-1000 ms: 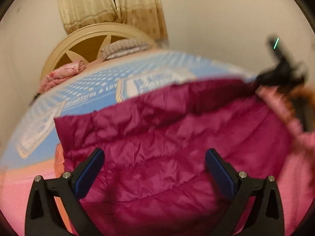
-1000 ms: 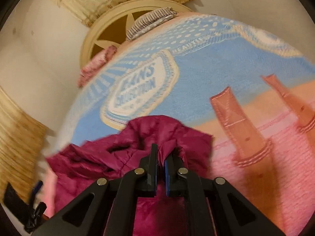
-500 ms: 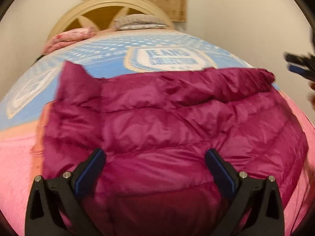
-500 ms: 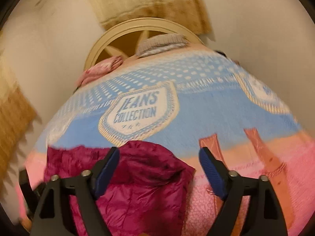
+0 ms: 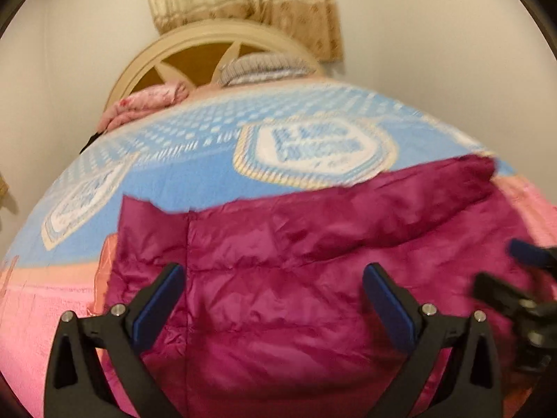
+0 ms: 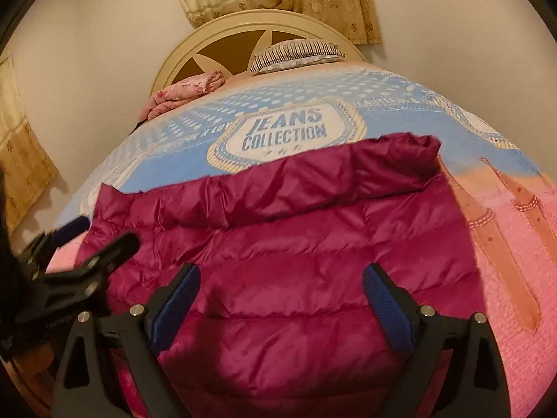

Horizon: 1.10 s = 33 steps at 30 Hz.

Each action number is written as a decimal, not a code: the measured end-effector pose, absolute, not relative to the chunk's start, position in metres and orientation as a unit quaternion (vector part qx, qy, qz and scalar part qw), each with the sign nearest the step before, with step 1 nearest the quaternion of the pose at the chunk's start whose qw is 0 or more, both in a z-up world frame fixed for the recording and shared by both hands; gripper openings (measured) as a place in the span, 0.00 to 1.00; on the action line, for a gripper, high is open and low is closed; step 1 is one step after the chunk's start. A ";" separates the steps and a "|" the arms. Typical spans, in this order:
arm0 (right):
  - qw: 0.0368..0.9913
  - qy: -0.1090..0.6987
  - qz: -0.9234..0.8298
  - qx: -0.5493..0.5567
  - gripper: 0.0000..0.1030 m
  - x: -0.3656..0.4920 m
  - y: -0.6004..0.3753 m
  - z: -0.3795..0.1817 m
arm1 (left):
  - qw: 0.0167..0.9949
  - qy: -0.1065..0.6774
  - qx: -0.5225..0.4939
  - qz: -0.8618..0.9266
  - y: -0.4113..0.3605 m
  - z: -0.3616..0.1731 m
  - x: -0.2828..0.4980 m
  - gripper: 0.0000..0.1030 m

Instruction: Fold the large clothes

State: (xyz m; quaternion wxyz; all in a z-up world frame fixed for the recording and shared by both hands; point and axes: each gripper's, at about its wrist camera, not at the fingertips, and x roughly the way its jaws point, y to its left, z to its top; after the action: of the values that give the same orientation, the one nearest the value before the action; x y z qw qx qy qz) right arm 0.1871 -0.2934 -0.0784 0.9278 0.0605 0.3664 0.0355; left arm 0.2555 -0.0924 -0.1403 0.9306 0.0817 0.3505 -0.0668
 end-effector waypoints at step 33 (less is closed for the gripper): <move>0.900 0.436 0.003 0.002 0.99 0.229 -0.294 -0.139 | 0.912 0.402 0.061 -0.051 -0.106 -0.153 0.291 1.00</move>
State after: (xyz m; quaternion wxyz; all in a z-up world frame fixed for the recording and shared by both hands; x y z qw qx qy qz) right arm 0.2291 -0.2941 -0.1387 0.8998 0.0017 0.4364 0.0026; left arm 0.2910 -0.1060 -0.1532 0.9123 0.0607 0.4017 -0.0506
